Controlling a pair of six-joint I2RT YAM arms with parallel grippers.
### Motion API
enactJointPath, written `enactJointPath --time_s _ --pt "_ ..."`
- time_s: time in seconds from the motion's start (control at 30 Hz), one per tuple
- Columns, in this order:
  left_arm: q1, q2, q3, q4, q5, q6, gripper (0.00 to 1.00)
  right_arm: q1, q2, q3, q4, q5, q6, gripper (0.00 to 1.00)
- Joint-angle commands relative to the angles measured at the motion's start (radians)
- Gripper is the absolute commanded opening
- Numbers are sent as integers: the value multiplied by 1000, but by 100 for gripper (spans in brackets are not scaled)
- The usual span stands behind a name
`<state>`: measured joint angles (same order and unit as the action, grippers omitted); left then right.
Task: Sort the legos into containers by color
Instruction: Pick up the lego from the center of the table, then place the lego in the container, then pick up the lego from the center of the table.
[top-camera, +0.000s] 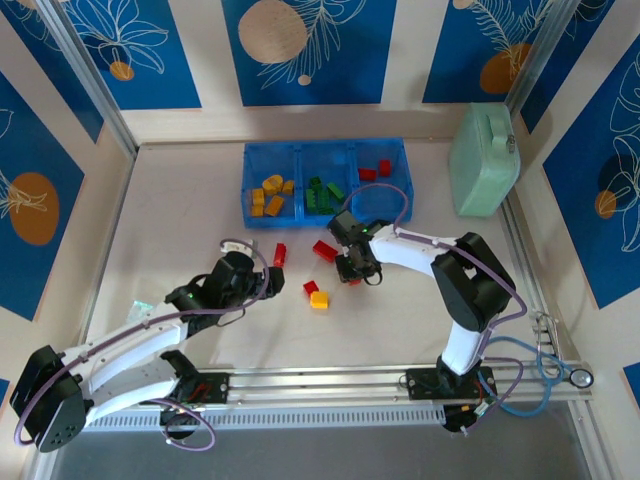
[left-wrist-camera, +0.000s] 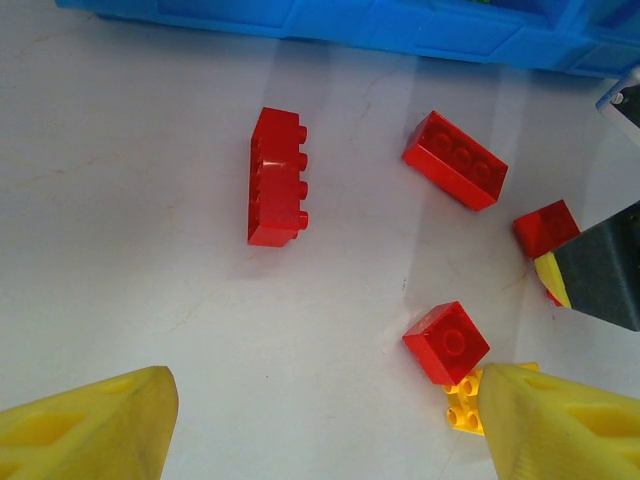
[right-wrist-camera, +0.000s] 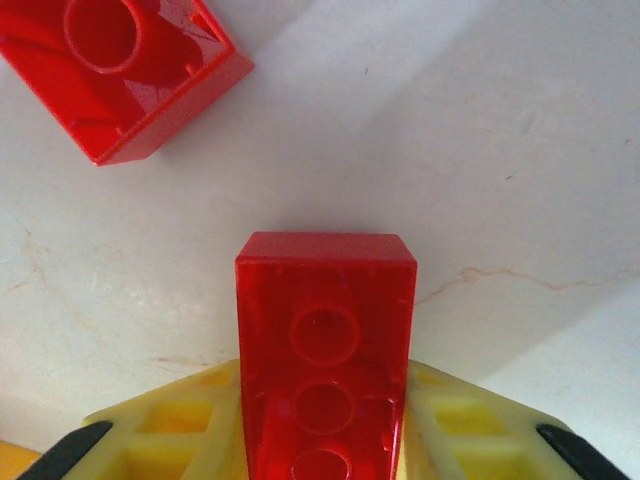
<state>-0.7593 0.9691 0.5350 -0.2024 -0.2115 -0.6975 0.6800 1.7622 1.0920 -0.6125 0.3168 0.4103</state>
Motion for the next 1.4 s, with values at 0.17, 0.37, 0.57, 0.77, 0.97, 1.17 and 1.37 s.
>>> enactJointPath --time_s 0.17,0.37,0.57,0.77,0.97,1.17,1.37 --pt "-5 4 3 -25 -25 28 78 -112 -126 69 -29 -19 7 30" --pt "-4 2 2 -41 -22 31 78 -257 -51 312 -91 -2 -56 30" --pt "-6 -33 -9 -80 -28 27 78 -350 152 584 -170 -15 -83 31" --pt "-5 -115 -44 -130 -51 18 78 -372 272 687 -195 4 -79 37" --pt "-5 -139 -52 -148 -63 19 78 -369 286 704 -201 15 -69 74" --pt "-5 -109 -51 -113 -54 16 78 -340 168 611 -155 46 -72 75" --pt "-4 -67 -44 -75 -49 21 78 -285 23 460 -79 17 -80 74"
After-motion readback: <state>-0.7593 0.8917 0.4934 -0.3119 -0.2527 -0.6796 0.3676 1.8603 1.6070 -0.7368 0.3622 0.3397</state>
